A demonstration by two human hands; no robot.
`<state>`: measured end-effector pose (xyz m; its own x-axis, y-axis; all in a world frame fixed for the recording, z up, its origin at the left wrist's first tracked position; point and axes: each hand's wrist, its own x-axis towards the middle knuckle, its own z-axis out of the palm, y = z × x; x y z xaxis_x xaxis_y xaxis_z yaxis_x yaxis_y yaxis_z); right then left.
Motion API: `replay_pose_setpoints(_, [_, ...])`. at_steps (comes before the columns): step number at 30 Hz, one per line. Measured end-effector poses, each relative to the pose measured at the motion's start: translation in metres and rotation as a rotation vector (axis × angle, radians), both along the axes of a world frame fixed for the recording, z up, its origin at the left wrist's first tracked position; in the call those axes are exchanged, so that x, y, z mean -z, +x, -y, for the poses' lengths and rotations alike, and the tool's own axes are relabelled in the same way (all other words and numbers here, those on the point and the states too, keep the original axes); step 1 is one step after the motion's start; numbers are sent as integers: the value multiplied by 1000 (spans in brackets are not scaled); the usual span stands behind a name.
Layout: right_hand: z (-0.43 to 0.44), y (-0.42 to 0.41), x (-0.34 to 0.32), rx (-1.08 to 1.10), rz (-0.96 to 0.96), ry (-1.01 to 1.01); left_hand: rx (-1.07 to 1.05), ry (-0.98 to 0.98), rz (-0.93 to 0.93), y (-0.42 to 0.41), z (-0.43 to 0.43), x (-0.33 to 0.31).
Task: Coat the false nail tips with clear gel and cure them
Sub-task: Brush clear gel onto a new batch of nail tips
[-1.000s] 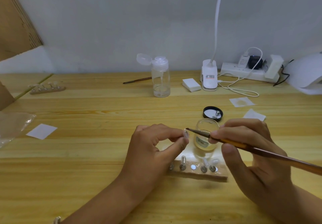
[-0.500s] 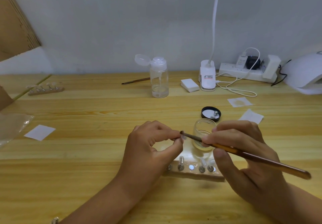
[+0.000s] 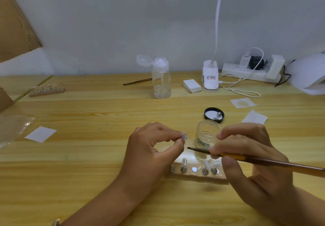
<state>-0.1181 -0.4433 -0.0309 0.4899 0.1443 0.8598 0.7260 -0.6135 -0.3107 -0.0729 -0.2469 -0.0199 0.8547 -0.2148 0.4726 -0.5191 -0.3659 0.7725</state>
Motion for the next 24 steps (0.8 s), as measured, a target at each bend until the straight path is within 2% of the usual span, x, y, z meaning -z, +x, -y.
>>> replay_pose_setpoints(7, [0,3,0,64,-13,-12,8,24,34,2,-1,3])
replay_pose_setpoints(13, [-2,0,0,-17,-3,41,23,27,29,3,-2,5])
replay_pose_setpoints(19, [0,4,0,32,-37,35,14,-3,11,3,-3,6])
replay_pose_setpoints(24, [-2,0,1,-31,-18,57,6,-8,-8,2,-4,6])
